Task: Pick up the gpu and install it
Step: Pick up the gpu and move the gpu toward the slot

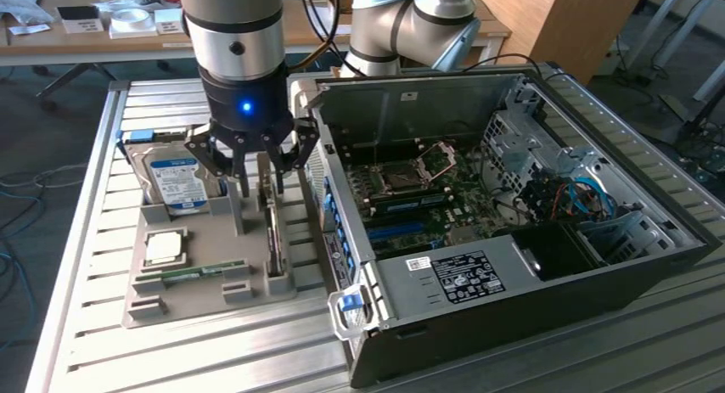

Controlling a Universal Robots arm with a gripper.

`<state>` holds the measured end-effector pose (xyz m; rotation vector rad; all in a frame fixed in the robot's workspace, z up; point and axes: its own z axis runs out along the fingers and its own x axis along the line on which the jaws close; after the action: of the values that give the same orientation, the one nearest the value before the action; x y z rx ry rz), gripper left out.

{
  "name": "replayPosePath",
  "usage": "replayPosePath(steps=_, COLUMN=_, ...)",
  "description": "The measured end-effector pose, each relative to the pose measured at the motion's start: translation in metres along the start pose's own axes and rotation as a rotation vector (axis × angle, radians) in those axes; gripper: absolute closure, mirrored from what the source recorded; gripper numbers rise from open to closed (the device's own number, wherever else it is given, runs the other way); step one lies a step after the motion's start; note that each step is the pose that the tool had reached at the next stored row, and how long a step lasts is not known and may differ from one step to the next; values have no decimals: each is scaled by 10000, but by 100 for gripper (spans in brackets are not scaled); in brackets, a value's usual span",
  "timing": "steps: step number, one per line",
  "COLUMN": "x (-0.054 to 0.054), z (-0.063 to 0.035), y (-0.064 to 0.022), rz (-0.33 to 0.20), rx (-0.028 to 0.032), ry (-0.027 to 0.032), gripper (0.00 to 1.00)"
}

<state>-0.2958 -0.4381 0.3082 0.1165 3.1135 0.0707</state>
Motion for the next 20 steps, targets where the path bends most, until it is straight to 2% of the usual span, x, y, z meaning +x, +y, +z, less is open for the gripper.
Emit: replayPosePath(steps=20, x=2, z=89, y=-4, rz=0, rx=2, ry=1, gripper=53)
